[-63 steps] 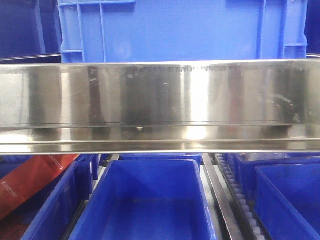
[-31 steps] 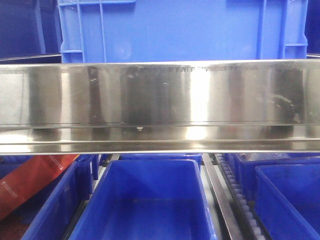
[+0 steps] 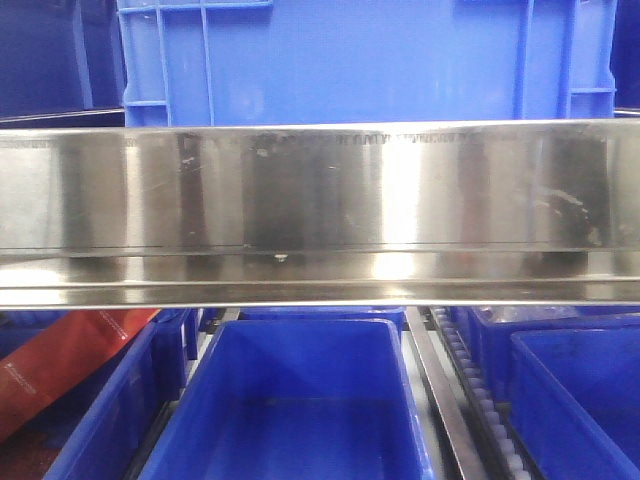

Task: Place cylindrical capacitor in blue bin on shelf

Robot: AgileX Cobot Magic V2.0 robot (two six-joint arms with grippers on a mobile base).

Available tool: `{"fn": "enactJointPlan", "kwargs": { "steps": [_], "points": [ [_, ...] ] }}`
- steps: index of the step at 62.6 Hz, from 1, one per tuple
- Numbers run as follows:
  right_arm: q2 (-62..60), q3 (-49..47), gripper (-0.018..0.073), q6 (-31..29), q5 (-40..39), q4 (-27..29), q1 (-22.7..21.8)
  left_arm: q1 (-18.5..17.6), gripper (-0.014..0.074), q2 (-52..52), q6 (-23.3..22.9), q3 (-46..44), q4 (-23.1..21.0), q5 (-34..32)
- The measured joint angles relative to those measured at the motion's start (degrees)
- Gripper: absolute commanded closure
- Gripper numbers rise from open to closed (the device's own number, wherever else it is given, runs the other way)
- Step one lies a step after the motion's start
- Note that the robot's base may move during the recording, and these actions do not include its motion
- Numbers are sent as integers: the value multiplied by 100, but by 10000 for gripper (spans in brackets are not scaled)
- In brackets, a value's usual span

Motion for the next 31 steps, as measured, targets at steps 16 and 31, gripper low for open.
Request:
{"fn": "enactJointPlan", "kwargs": {
  "steps": [16,31],
  "points": [
    [0,0,713,0,0,0,0,881,707,-1768,0,2259,224,-1503],
    [0,0,713,0,0,0,0,1373,707,-3135,-31,4038,454,-2039]
  ]
}}
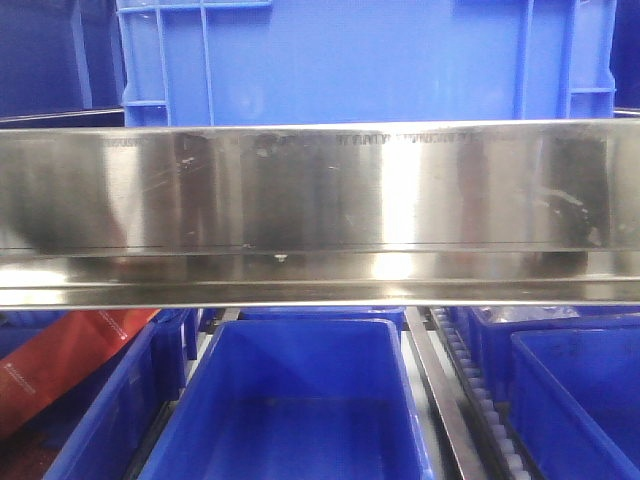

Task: Place cylindrical capacitor in blue bin on shelf

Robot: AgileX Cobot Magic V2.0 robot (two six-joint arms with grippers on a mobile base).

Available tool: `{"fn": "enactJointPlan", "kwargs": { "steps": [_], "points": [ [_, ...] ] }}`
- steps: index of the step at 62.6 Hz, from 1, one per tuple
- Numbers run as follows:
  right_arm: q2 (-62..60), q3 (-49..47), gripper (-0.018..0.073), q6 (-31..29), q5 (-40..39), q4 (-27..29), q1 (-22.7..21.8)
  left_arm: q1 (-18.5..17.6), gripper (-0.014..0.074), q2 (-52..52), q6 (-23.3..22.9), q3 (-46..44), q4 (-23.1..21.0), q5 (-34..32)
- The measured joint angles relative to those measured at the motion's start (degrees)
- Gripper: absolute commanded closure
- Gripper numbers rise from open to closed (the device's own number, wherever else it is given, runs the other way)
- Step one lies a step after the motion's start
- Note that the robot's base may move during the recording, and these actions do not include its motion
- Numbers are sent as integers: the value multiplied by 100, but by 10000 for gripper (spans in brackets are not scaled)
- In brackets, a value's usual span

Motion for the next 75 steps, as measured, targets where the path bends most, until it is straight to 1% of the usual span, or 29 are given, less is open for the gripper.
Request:
{"fn": "enactJointPlan", "kwargs": {
  "steps": [11,16,22,29,36,41,56,75],
  "points": [
    [-4,9,713,0,-25,-9,0,209,707,-91,-572,669,274,-46],
    [-4,9,713,0,-35,-9,0,210,707,-91,-675,906,311,-276],
    [-4,9,713,0,-35,-9,0,210,707,-95,-711,946,398,-436],
    [-4,9,713,0,-35,-9,0,210,707,-95,-721,959,617,-584],
    [-4,9,713,0,-35,-9,0,210,707,-95,-968,959,741,-621],
    [-4,9,713,0,-35,-9,0,198,707,-95,-1058,959,802,-645],
    [-4,9,713,0,-35,-9,0,5,707,-95,-1113,970,847,-658],
    [-4,9,713,0,-35,-9,0,7,707,-95,-1122,970,857,-669]
  ]
}}
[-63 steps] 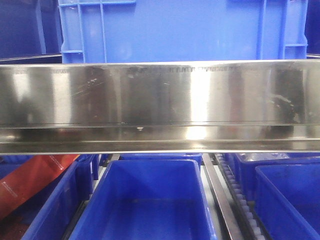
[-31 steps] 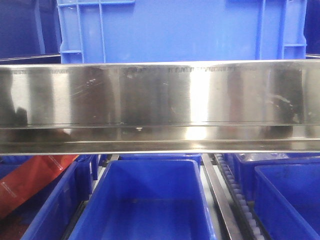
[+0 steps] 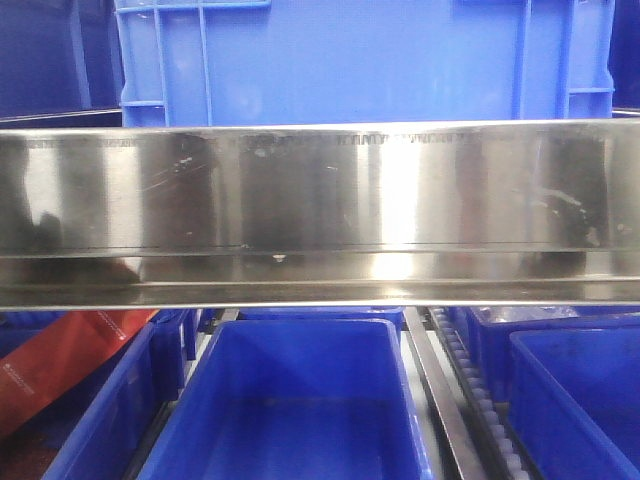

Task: Place cylindrical capacitor in blue bin on shelf

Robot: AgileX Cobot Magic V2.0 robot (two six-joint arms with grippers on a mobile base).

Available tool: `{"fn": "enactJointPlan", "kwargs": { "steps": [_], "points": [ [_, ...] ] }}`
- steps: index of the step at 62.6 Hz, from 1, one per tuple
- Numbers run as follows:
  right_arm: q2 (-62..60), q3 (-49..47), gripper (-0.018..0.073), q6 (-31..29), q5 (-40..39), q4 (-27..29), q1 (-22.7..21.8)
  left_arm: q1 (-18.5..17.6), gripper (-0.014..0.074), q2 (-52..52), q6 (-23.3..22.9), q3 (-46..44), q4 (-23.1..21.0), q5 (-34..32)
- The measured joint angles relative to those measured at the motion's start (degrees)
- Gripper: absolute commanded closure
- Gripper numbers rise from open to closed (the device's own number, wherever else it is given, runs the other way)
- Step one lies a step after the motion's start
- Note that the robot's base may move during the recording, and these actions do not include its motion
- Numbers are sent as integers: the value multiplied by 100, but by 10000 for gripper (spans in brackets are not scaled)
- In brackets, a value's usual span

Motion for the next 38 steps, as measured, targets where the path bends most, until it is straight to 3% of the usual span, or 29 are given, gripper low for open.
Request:
{"fn": "enactJointPlan", "kwargs": {
  "steps": [38],
  "points": [
    [-10,0,713,16,-240,0,-132,0,707,0,0,0,0,0]
  ]
}}
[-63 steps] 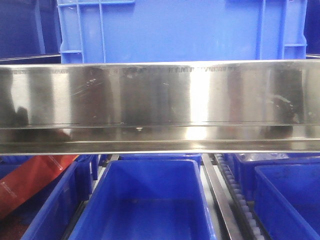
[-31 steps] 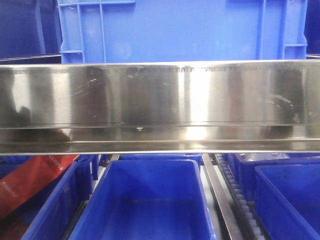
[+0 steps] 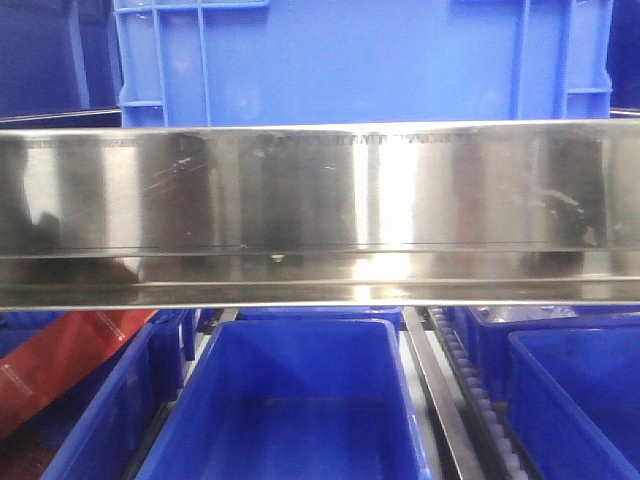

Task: Place cylindrical capacitor in blue bin on shelf

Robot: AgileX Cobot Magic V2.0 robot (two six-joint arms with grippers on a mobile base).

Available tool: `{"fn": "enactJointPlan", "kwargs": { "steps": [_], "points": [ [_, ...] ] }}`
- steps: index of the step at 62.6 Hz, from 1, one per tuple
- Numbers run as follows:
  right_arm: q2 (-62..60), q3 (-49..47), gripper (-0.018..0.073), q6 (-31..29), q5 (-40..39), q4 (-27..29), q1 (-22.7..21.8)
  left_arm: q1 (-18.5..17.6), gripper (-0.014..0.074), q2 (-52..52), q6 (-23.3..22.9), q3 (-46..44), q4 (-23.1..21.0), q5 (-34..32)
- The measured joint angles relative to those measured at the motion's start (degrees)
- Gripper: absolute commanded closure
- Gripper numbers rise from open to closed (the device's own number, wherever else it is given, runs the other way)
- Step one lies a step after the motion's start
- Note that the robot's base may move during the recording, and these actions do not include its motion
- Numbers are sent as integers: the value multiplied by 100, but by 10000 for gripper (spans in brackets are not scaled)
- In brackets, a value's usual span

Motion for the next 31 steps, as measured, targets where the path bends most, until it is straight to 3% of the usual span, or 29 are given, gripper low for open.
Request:
{"fn": "enactJointPlan", "kwargs": {
  "steps": [18,31],
  "points": [
    [-567,849,713,146,-898,0,-1373,0,707,0,0,0,0,0],
    [-1449,2187,713,155,-1221,0,-1896,0,707,0,0,0,0,0]
  ]
}}
